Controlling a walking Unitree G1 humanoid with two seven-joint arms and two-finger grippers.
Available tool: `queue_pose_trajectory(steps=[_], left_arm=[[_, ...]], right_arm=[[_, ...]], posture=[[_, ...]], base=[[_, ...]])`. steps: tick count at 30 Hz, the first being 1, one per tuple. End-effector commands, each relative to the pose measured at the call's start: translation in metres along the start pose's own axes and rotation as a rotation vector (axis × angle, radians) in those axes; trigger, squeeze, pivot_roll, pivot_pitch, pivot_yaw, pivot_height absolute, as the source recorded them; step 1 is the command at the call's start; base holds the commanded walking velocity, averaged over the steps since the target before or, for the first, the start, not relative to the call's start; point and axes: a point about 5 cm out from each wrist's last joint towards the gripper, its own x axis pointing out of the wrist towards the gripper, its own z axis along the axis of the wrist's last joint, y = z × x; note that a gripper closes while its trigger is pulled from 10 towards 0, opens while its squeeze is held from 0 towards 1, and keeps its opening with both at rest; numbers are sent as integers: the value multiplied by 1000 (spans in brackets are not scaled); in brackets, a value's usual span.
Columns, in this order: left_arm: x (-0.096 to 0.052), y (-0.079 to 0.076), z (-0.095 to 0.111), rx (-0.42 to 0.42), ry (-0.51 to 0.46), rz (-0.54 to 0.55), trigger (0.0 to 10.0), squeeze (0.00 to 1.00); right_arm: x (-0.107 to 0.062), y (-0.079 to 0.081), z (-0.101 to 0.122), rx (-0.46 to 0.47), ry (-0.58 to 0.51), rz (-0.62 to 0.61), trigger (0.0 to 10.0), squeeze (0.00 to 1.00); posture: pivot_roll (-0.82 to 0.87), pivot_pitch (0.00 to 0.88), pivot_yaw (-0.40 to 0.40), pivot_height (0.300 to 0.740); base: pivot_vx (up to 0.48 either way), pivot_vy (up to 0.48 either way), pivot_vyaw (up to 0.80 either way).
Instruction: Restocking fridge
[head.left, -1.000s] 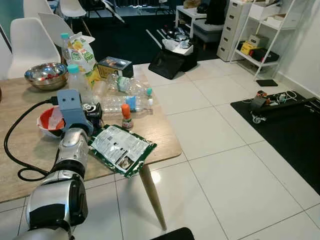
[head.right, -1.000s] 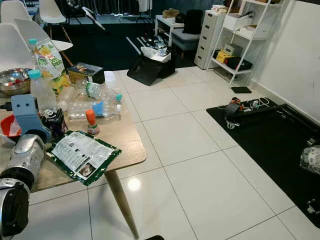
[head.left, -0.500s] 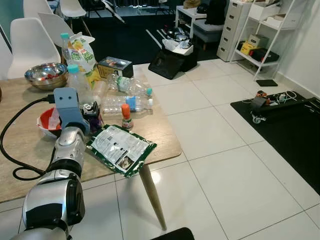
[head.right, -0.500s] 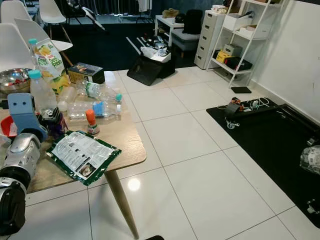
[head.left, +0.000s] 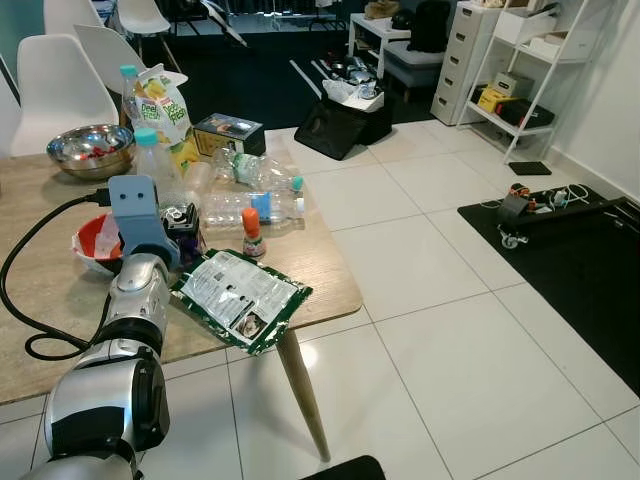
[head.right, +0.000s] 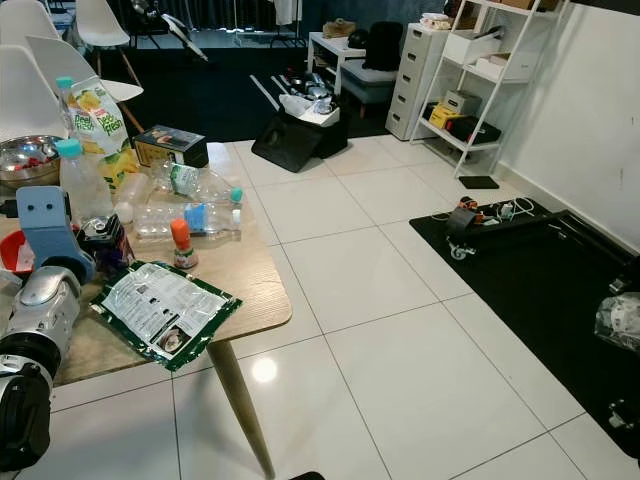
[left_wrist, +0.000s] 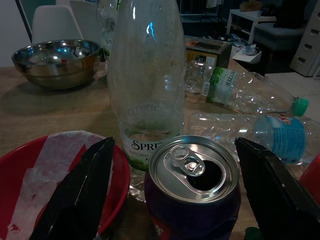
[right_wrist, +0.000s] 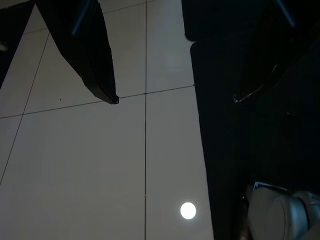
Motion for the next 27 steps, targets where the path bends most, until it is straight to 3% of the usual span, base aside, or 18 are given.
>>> queue_pose_trajectory(steps=[1,19,27], left_arm=[[0,7,2,36,9,3,10000,0],[0,8,1,77,36,8,10000,0],[0,11,2,80,33,14,10000,0]], right_arm=[[-1,-4,-3,-17,4,-12,10000,0],[-5,1,-27,-8,39,-5,10000,0],[-7,2,-36,-23,50,-2,10000,0]], posture=[[-36,0,-73,740],[-75,0,-65,740],[-91,41,-77,740]], base=[[0,0,0],[0,0,0],[0,0,0]])
